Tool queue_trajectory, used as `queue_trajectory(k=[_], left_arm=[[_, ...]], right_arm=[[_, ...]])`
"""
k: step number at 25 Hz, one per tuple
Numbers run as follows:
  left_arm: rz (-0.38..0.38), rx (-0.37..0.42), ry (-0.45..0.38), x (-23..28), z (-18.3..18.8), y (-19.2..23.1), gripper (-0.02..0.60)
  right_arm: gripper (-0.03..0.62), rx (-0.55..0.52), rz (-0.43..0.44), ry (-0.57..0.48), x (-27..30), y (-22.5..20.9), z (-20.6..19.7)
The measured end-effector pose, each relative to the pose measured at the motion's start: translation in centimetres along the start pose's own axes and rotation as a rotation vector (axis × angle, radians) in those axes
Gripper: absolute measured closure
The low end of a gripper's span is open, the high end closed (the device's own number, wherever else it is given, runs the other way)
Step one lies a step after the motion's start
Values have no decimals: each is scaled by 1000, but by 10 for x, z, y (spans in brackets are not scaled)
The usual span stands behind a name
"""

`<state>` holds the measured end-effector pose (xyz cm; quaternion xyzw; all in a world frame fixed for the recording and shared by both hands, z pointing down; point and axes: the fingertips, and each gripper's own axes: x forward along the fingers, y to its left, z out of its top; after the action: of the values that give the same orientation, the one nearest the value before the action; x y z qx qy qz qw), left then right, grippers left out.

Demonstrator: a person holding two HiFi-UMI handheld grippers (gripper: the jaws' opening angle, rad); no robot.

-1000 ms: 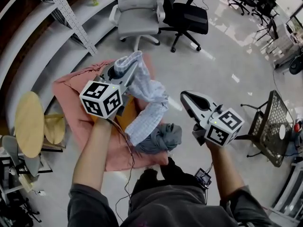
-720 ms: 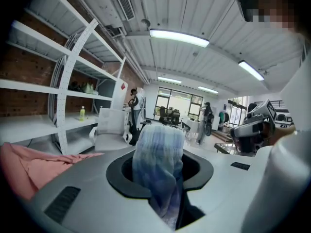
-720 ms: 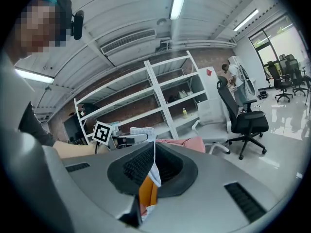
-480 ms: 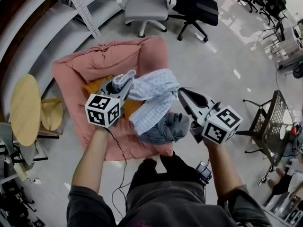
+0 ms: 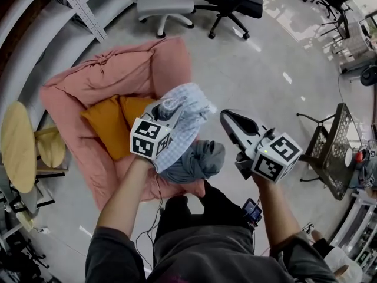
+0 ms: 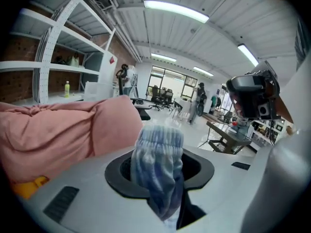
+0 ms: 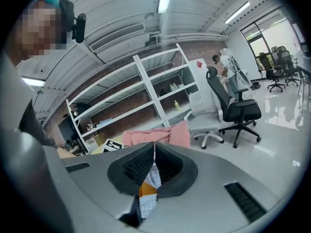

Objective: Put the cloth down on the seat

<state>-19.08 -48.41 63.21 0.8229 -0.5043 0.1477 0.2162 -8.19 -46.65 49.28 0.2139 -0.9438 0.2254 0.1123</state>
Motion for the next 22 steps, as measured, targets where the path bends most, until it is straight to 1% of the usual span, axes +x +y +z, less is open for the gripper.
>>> queue_trajectory(k=[3, 4, 6, 8, 10, 12, 15, 18, 22], left_arm=[[-32, 4, 34, 37, -15, -17, 416], [-40, -2, 50, 49, -21, -21, 397], [-50, -24, 92, 66, -34, -27, 332], [-51, -28, 118, 73, -42, -33, 270], [-41, -12, 114, 71, -42, -35, 245], [-25, -13, 95, 63, -38, -32, 209], [-12, -30, 49, 45, -25, -29, 201], [-12, -29, 10, 30, -10, -29, 201], [-1, -36, -23, 11, 1, -23, 202]], right_arm=[[577, 16, -8, 10, -3, -24, -4], [577, 20, -9, 13, -2, -32, -5], [577, 25, -4, 16, 0, -44, -6], [577, 31, 7, 19, 4, -49, -8], [577, 36, 22, 24, 7, -49, -9], [577, 39, 38, 27, 10, -47, -9], [577, 37, 53, 28, 9, -42, -7], [577, 38, 57, 26, 8, -35, -6], [577, 36, 55, 16, 9, -19, -5]])
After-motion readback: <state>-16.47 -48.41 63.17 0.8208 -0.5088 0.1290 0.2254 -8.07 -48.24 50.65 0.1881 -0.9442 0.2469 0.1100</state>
